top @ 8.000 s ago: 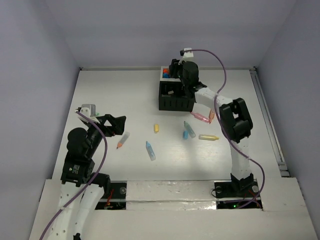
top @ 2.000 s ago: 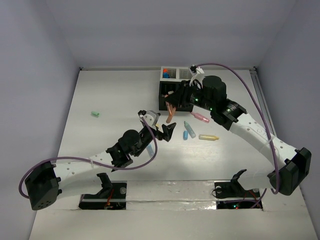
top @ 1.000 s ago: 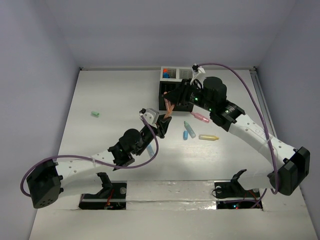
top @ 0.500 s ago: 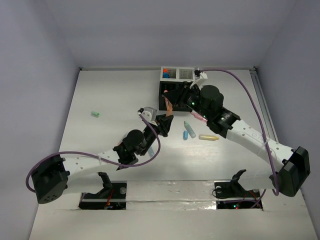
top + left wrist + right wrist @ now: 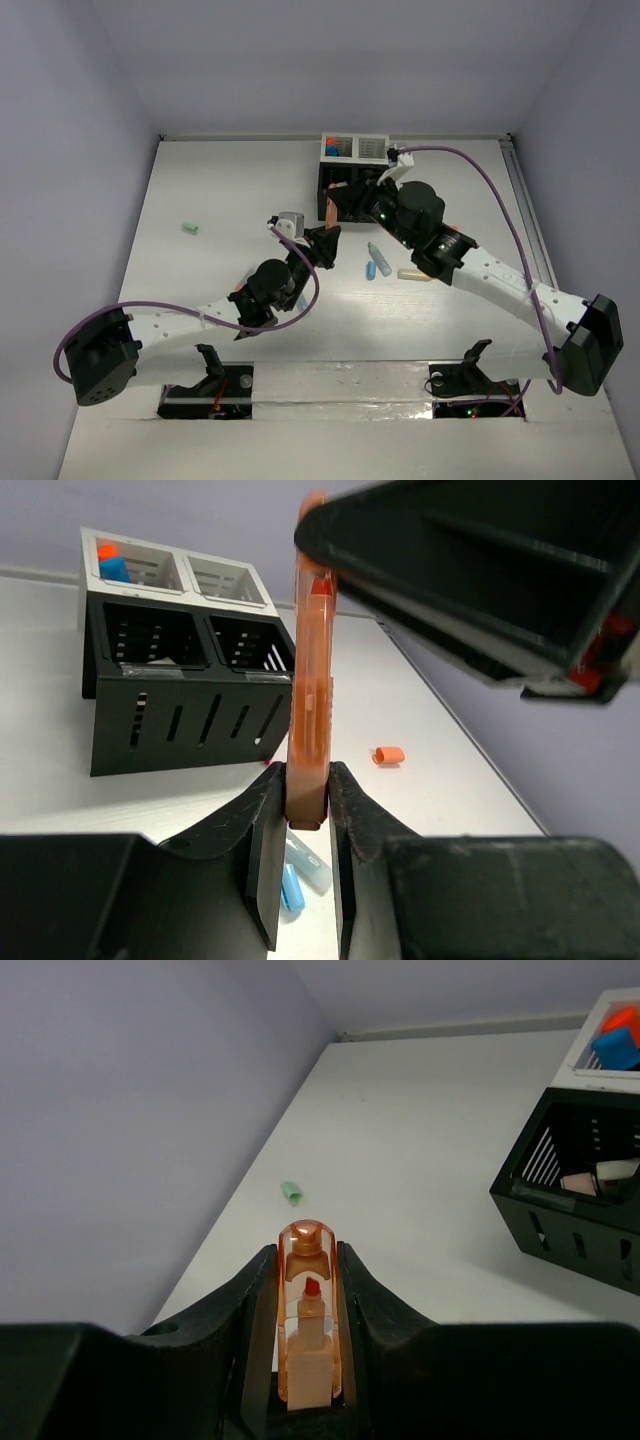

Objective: Sort the stationery into containers
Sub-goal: Close the pen cap on the pen.

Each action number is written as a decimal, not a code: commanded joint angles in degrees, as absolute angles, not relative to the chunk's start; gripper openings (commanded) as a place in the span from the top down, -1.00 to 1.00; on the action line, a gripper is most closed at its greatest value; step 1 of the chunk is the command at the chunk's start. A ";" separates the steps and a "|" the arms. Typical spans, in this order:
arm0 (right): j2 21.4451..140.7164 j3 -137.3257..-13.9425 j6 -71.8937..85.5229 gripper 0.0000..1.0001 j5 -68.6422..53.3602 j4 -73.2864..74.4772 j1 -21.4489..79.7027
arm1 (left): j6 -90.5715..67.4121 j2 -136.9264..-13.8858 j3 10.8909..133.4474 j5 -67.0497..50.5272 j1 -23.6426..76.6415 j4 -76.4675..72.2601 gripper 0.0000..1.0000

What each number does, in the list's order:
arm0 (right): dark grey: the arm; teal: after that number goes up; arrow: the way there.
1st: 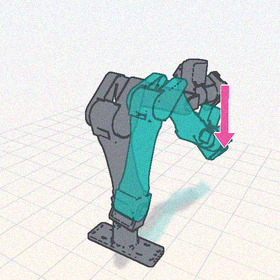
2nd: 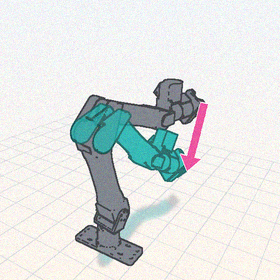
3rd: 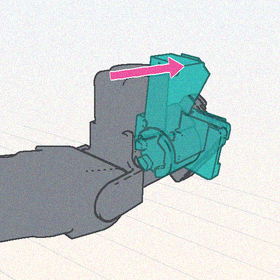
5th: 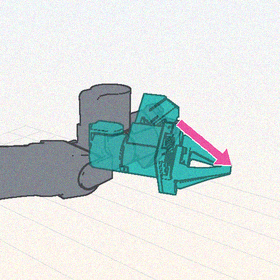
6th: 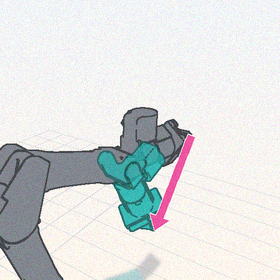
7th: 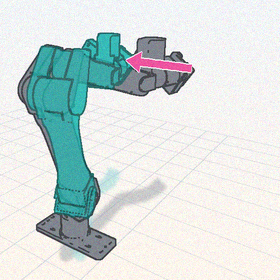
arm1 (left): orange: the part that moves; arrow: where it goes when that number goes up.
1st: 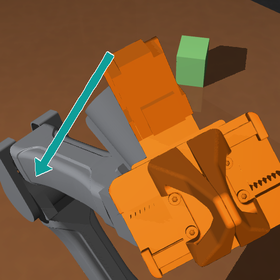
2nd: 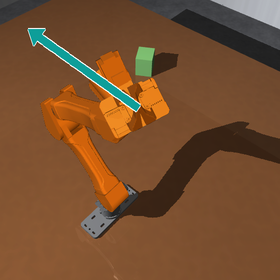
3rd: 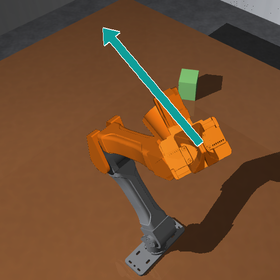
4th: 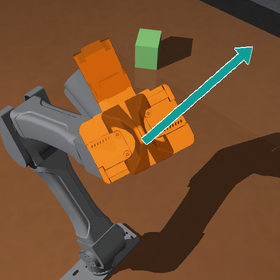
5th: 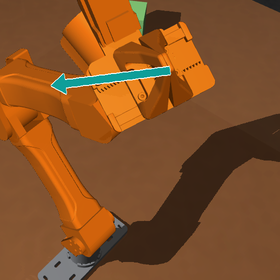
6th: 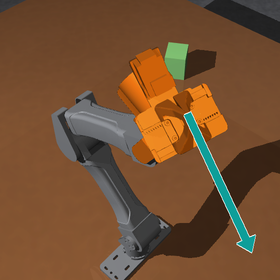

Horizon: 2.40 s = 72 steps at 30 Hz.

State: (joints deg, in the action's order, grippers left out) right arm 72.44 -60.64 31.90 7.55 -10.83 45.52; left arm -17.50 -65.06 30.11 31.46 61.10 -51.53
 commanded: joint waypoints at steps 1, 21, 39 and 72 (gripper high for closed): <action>70.49 -59.94 29.62 0.43 9.58 -12.22 46.58 | -18.46 -64.78 33.66 35.51 60.91 -54.23 1.00; 69.52 -55.38 29.18 0.77 11.86 -11.25 50.36 | -15.03 -62.14 33.66 36.47 60.91 -55.99 1.00; 68.11 -47.73 30.49 1.00 8.44 -6.51 53.08 | -11.08 -57.48 37.26 35.33 60.91 -54.58 1.00; 68.12 -43.32 37.79 1.00 15.82 -9.40 57.22 | -16.70 -64.07 42.81 19.78 54.93 -53.35 1.00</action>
State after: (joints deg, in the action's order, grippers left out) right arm 66.85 -43.24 38.33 23.59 -22.65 52.60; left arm -14.09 -66.26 37.87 17.93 56.88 -30.98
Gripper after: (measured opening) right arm 0.318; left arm 0.160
